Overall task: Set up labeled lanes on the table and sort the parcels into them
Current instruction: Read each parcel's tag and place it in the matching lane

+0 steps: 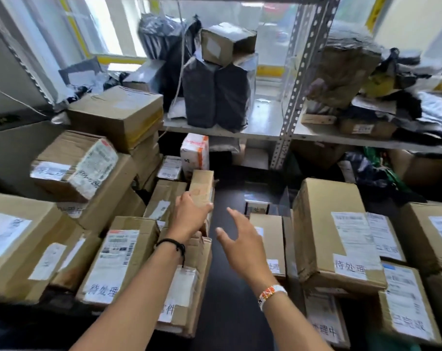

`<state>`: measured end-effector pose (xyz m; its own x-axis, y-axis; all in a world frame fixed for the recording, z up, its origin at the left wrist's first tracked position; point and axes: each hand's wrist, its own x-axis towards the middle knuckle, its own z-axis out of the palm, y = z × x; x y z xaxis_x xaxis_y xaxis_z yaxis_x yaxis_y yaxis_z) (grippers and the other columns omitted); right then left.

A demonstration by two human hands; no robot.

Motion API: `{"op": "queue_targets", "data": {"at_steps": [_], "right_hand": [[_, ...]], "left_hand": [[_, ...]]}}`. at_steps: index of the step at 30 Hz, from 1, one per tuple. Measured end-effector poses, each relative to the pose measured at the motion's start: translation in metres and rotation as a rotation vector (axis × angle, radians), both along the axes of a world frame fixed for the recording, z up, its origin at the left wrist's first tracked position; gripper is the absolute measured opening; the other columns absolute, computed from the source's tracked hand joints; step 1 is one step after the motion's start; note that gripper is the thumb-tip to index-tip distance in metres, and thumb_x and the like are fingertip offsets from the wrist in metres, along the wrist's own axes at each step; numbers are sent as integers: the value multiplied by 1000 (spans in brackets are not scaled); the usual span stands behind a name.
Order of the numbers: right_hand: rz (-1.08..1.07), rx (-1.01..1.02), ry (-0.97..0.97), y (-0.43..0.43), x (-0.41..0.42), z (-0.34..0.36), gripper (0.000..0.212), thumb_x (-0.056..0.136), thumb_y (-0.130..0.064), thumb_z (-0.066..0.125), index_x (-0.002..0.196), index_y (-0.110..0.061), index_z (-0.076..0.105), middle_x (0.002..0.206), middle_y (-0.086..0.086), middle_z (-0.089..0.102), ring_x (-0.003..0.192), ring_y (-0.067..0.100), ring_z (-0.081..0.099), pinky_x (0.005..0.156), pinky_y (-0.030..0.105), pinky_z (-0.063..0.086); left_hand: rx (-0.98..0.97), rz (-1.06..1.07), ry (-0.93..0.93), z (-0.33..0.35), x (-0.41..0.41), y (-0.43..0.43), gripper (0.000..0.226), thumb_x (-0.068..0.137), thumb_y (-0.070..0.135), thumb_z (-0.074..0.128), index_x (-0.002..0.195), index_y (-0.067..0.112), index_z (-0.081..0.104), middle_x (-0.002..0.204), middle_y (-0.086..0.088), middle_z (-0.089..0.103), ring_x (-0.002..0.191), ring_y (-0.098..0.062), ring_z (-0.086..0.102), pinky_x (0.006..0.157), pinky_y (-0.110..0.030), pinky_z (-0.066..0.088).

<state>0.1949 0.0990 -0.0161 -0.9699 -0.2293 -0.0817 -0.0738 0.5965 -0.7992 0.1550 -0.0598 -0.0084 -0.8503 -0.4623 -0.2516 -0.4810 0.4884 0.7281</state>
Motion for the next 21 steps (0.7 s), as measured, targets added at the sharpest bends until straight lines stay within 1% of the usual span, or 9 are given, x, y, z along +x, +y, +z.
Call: {"op": "queue_targets", "data": {"at_steps": [3,5,8,10,11,14,16,19,21], "right_hand": [[-16,55,-121,3,0,-26,64,103,-47,58,161,-34,33,168,-11,33,155,10,28,127,42,26],[-38,61,-178,7,-4,-39,64,104,-47,57,161,-32,34,168,-10,33,155,10,27,128,40,25],[-50,45,-235,10,-6,-53,64,105,-46,56,162,-29,34,169,-7,33,156,11,26,128,39,23],[-66,0,-276,11,-8,-58,65,104,-46,57,162,-29,35,168,-7,33,156,13,27,128,38,24],[-88,-50,-288,12,-8,-58,65,103,-46,58,162,-29,35,167,-7,35,154,13,30,127,39,26],[-194,-252,-274,13,-18,-46,65,102,-45,62,160,-31,37,158,-12,45,146,10,41,122,40,37],[-275,-393,-250,16,-33,-29,66,100,-47,63,159,-36,36,143,-18,52,137,9,49,115,37,42],[-310,-613,-262,27,-56,-4,73,95,-56,65,158,-43,32,141,-10,61,124,12,65,106,40,52],[-305,-731,-267,35,-65,12,60,101,-43,66,154,-38,39,132,-6,70,112,14,73,97,41,60]], "left_hand": [[-104,-59,-173,-24,-35,3,90,87,47,78,155,8,35,154,-18,37,139,-40,45,108,-43,41],[-205,-77,-229,-43,-54,2,98,84,46,81,157,8,27,155,-20,27,140,-45,41,111,-48,38],[-264,-79,-217,-68,-75,-9,93,84,29,79,156,7,24,152,-25,31,138,-48,40,112,-50,38],[-206,-72,-166,-72,-79,-21,82,82,23,78,150,7,35,148,-22,42,135,-44,45,109,-49,43],[-108,-48,-115,-70,-78,-25,78,81,23,80,146,9,40,145,-16,49,131,-38,51,105,-48,48],[338,45,33,-52,-62,-29,74,82,22,85,145,16,46,132,0,62,111,-22,66,90,-37,55],[564,46,116,-40,-48,-26,77,78,23,86,145,17,49,128,-3,66,109,-23,71,92,-41,59],[854,-20,224,-13,-31,-14,78,73,20,83,143,14,51,129,-15,69,111,-30,74,93,-44,60],[959,-103,265,5,-23,-3,68,74,15,80,137,14,54,127,-17,69,110,-29,74,88,-38,61]]}}
